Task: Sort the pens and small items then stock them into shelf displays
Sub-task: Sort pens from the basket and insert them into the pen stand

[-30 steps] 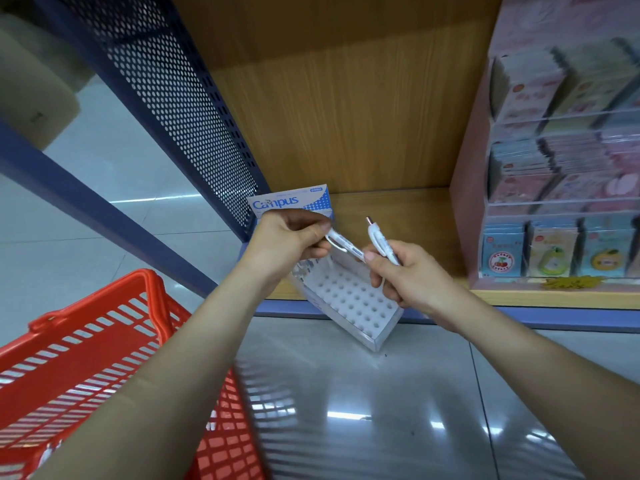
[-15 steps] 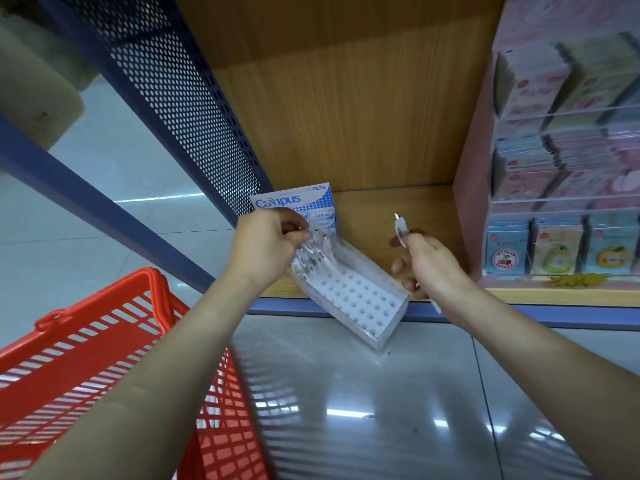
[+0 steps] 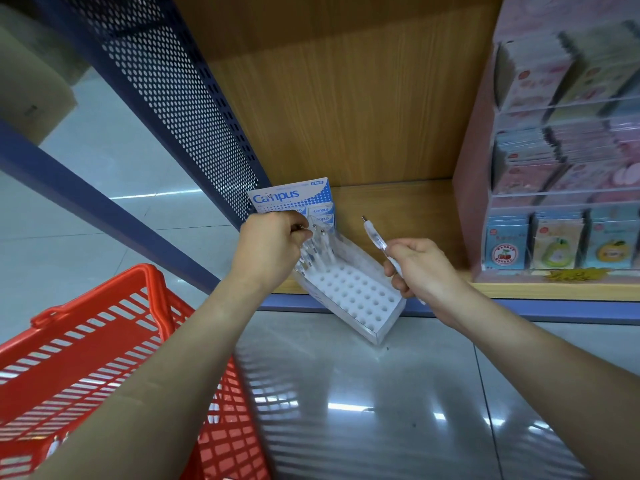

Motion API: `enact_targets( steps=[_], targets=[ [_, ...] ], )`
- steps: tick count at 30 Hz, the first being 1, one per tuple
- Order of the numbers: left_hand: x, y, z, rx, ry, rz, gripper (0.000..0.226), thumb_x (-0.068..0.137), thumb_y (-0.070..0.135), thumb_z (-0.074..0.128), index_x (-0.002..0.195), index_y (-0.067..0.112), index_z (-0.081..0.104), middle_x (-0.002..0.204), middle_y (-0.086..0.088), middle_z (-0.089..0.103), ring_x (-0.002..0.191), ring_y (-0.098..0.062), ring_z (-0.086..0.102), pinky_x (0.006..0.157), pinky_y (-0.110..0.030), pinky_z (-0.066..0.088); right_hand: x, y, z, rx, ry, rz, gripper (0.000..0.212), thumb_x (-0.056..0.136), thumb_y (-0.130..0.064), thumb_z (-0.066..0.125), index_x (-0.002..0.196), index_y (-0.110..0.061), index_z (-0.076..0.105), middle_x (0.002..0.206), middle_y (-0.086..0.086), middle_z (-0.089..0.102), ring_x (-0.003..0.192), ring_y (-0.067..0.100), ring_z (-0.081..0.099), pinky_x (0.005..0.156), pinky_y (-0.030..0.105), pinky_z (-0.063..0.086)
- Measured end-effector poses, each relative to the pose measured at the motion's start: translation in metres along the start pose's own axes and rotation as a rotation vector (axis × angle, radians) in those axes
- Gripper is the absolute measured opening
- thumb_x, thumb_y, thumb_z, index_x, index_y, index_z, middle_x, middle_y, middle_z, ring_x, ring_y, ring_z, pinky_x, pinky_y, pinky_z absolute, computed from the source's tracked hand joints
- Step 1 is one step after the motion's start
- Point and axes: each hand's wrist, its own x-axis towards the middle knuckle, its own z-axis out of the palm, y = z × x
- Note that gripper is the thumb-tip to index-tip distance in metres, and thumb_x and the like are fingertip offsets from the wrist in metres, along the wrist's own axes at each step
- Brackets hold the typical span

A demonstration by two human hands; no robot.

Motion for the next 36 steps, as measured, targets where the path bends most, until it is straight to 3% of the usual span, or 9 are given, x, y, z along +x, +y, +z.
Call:
enact_targets(
  steps=[2,5,11,14,19,27,30,33,36],
  targets=[
    [0.000,0.002,0.001,-0.033,0.002,-0.007,0.014,0.085,0.019,0.067,0.094,0.010,0.074,0.092,-0.003,0.074,0.091,-0.025,0.066,0.080,-0.038,0.052,0.000,0.000,0.001,-0.001,-0.010,0.008,0.027,0.094,-0.009,0.040,0.101,0.003,0.064,0.065,0.004,0.053,0.051,0.015,0.037,0.047,0.026,0.028],
    [-0.001,0.004,0.002,-0.052,-0.003,0.011,0.013,0.084,0.017,0.068,0.094,0.010,0.074,0.093,-0.003,0.074,0.092,-0.023,0.066,0.081,-0.037,0.052,0.000,0.000,0.000,-0.023,-0.033,-0.016,0.025,0.093,-0.008,0.043,0.097,-0.004,0.068,0.067,0.002,0.055,0.051,0.012,0.043,0.046,0.024,0.034],
    [-0.001,-0.002,0.011,0.046,-0.063,0.075,0.016,0.087,0.020,0.065,0.096,0.011,0.074,0.097,-0.005,0.073,0.094,-0.025,0.064,0.077,-0.036,0.051,0.000,0.006,0.001,-0.012,-0.066,-0.056,0.008,0.091,-0.012,0.064,0.098,-0.016,0.065,0.074,0.003,0.060,0.050,0.009,0.055,0.050,0.025,0.041],
    [0.001,-0.005,0.013,0.066,-0.093,0.086,0.017,0.090,0.019,0.061,0.097,0.012,0.074,0.100,-0.004,0.072,0.096,-0.026,0.062,0.076,-0.036,0.050,0.000,0.006,0.000,-0.055,-0.054,-0.072,0.014,0.088,-0.007,0.065,0.091,-0.021,0.068,0.070,-0.002,0.058,0.056,0.008,0.056,0.056,0.026,0.044],
    [0.002,-0.003,0.016,0.061,-0.049,0.032,0.014,0.086,0.023,0.066,0.093,0.013,0.074,0.093,-0.002,0.073,0.089,-0.023,0.064,0.075,-0.036,0.051,0.001,0.009,0.003,-0.061,-0.055,-0.082,0.023,0.084,0.004,0.064,0.096,-0.014,0.071,0.069,-0.001,0.063,0.068,0.015,0.062,0.075,0.038,0.055],
    [0.001,0.000,0.022,0.165,-0.094,0.057,0.018,0.089,0.024,0.060,0.087,0.012,0.073,0.087,-0.007,0.072,0.083,-0.028,0.062,0.067,-0.033,0.046,-0.004,0.006,0.004,0.009,-0.063,-0.118,0.022,0.078,0.006,0.072,0.084,-0.015,0.071,0.082,0.007,0.067,0.077,0.021,0.065,0.074,0.035,0.051],
    [-0.002,0.001,0.016,0.073,-0.078,0.009,0.015,0.087,0.023,0.064,0.089,0.013,0.074,0.088,-0.003,0.073,0.086,-0.023,0.064,0.071,-0.030,0.047,-0.005,0.004,0.003,0.028,-0.064,-0.127,0.025,0.075,0.007,0.075,0.081,-0.016,0.069,0.077,0.000,0.064,0.072,0.017,0.062,0.071,0.027,0.050],
    [-0.002,0.007,0.004,-0.054,0.041,-0.092,0.017,0.088,0.028,0.062,0.085,0.016,0.073,0.079,0.003,0.072,0.076,-0.017,0.063,0.067,-0.026,0.045,-0.006,0.000,0.002,0.017,-0.038,-0.143,0.026,0.074,0.008,0.076,0.080,-0.016,0.068,0.072,-0.006,0.062,0.063,0.009,0.059,0.064,0.022,0.050],
    [0.003,0.017,-0.006,-0.464,-0.086,-0.282,0.031,0.091,0.036,0.059,0.080,0.012,0.074,0.070,0.002,0.071,0.061,-0.009,0.061,0.060,-0.025,0.048,-0.007,-0.003,0.003,-0.022,-0.014,-0.177,0.027,0.074,0.010,0.075,0.080,-0.016,0.066,0.071,-0.006,0.060,0.055,0.003,0.056,0.057,0.014,0.047]
  ],
)
